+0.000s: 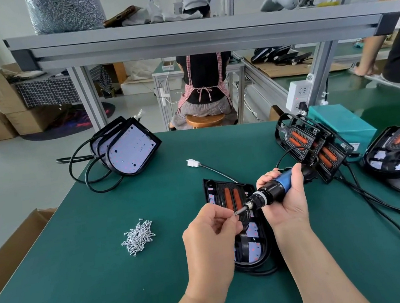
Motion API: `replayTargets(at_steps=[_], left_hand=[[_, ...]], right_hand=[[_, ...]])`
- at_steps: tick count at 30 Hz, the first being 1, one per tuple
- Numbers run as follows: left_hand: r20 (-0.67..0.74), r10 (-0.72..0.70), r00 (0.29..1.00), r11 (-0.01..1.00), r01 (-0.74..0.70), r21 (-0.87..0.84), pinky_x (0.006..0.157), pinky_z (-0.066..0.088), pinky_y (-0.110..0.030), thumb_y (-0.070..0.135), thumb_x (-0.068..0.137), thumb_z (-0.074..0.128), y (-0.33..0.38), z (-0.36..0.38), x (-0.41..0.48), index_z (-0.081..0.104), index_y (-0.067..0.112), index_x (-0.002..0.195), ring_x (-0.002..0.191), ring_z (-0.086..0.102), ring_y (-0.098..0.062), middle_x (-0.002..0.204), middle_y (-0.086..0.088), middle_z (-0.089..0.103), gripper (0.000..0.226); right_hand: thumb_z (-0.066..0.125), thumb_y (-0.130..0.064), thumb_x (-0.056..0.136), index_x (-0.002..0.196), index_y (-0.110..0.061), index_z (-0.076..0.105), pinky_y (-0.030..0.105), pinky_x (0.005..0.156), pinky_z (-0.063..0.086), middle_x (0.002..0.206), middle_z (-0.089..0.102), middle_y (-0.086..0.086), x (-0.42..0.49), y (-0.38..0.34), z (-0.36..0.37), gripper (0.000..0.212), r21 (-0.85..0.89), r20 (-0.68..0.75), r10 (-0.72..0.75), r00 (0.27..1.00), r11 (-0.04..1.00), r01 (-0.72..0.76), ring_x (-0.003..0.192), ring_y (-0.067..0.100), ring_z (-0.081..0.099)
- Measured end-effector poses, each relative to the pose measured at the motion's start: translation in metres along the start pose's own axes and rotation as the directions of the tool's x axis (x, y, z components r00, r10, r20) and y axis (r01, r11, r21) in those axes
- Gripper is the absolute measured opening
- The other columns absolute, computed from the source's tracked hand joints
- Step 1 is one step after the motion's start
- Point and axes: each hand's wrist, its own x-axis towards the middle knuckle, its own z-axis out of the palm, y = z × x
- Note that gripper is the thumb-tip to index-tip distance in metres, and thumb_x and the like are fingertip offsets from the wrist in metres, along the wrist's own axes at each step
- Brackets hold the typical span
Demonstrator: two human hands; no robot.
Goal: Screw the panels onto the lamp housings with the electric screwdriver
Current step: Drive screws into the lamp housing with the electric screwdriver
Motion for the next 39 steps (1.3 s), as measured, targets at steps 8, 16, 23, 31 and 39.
replayTargets(at_steps=[8, 16, 23, 31, 39], left_hand=[[-0.005, 0.567, 0.824, 0.724, -0.496, 0.479, 0.051, 0.043, -0.035, 0.008, 0.088, 0.06, -0.012, 0.006, 0.0, 0.059, 0.017, 0.077, 0.058, 0.046, -0.017, 0.066, 0.008, 0.051, 0.014], [0.029, 0.46, 0.888, 0.791, -0.424, 0.441, 0.07, 0.053, -0.025, 0.013, 0.083, 0.077, -0.014, -0.001, 0.003, 0.046, 0.043, 0.112, 0.075, 0.063, -0.004, 0.096, 0.029, 0.062, 0.052], [0.01, 0.342, 0.94, 0.926, -0.339, 0.163, 0.082, 0.039, -0.009, 0.018, 0.067, 0.055, -0.017, -0.03, 0.027, 0.049, 0.03, 0.125, 0.103, 0.053, -0.009, 0.11, 0.01, 0.056, 0.059], [0.196, -0.286, 0.938, 0.949, 0.249, 0.193, 0.078, 0.052, -0.028, 0.054, 0.074, 0.072, -0.023, -0.017, 0.074, 0.052, 0.023, 0.118, 0.094, 0.069, -0.013, 0.104, 0.004, 0.07, 0.057], [0.261, -0.203, 0.944, 0.977, 0.213, -0.01, 0.093, 0.055, -0.032, 0.038, 0.072, 0.071, -0.033, -0.014, 0.074, 0.052, 0.04, 0.125, 0.097, 0.072, -0.007, 0.105, 0.014, 0.075, 0.057]], right_hand=[[0.073, -0.044, 0.088, 0.096, -0.011, 0.05, 0.022, 0.061, 0.049, 0.077, 0.054, -0.001, -0.001, 0.002, 0.0, 0.042, 0.049, -0.052, 0.03, 0.998, 0.998, -0.027, 0.06, 0.011, 0.055], [0.071, -0.047, 0.089, 0.091, -0.011, 0.051, 0.022, 0.054, 0.052, 0.07, 0.056, 0.0, -0.005, 0.002, 0.0, 0.042, -0.007, -0.04, 0.04, 0.998, 0.999, -0.04, 0.052, 0.013, 0.057], [0.076, -0.041, 0.085, 0.097, -0.012, 0.051, 0.021, 0.062, 0.05, 0.077, 0.055, -0.002, -0.004, -0.001, 0.0, 0.04, 0.04, -0.069, 0.038, 0.997, 0.999, -0.036, 0.06, 0.01, 0.054], [0.069, -0.04, 0.093, 0.095, -0.007, 0.052, 0.021, 0.049, 0.05, 0.071, 0.053, 0.0, -0.007, 0.001, 0.007, 0.037, -0.078, -0.049, 0.012, 0.999, 0.997, -0.015, 0.052, 0.009, 0.054], [0.074, -0.036, 0.09, 0.1, -0.011, 0.051, 0.02, 0.058, 0.048, 0.076, 0.055, -0.003, 0.009, -0.004, 0.035, 0.035, -0.178, -0.035, -0.074, 0.997, 0.982, 0.066, 0.06, 0.008, 0.053]])
